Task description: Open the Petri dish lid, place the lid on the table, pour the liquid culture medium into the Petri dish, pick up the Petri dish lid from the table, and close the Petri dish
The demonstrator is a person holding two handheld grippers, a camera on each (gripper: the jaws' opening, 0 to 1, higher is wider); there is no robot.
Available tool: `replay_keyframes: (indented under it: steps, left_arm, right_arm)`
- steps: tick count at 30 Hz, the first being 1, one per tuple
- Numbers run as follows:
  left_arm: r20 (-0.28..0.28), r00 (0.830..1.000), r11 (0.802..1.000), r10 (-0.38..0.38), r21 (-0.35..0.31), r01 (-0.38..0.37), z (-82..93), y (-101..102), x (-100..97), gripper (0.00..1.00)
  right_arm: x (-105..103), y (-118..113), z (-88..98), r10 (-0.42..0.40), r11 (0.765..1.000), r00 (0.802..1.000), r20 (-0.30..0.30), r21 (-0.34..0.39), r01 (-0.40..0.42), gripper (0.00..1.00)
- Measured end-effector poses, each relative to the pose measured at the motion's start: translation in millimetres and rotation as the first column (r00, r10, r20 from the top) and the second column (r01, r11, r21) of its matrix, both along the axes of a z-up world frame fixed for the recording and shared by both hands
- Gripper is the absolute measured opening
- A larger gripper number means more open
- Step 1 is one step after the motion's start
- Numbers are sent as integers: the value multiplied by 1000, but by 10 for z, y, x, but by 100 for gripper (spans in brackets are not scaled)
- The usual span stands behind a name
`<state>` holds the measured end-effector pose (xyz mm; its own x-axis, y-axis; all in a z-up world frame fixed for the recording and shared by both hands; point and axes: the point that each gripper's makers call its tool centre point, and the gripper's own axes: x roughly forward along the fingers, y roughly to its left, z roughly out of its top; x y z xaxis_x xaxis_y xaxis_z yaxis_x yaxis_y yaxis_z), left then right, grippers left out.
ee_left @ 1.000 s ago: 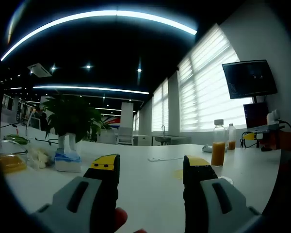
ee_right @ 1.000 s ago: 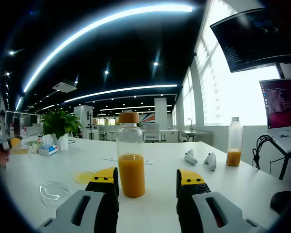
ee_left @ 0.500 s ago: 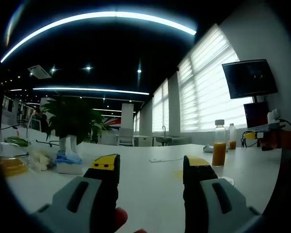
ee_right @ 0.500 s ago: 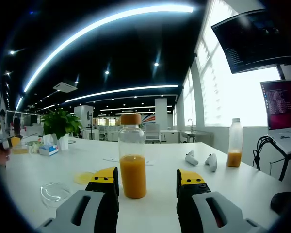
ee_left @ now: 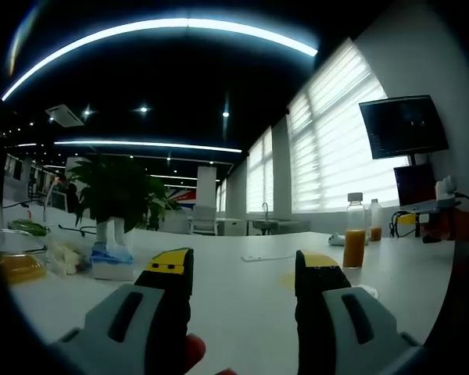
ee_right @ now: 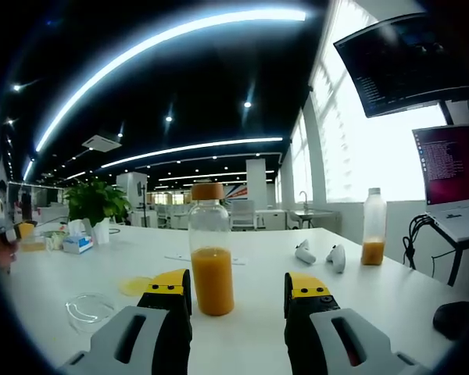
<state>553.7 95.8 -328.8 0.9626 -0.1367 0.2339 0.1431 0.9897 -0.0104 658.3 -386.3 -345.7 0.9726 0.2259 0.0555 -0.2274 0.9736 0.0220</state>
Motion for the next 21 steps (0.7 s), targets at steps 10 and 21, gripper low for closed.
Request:
replay_keyframes:
  steps: [10, 21]
  left_arm:
    - [1, 1000, 1000, 6, 12, -6, 47, -29, -9, 44]
    - [-1, 1000, 1000, 7, 8, -7, 47, -63, 21, 44]
  right_arm:
    - [-161, 125, 29, -3, 1000, 1000, 13, 17, 2, 42]
    - [-205, 101, -9, -7, 999, 1000, 1, 35, 7, 42]
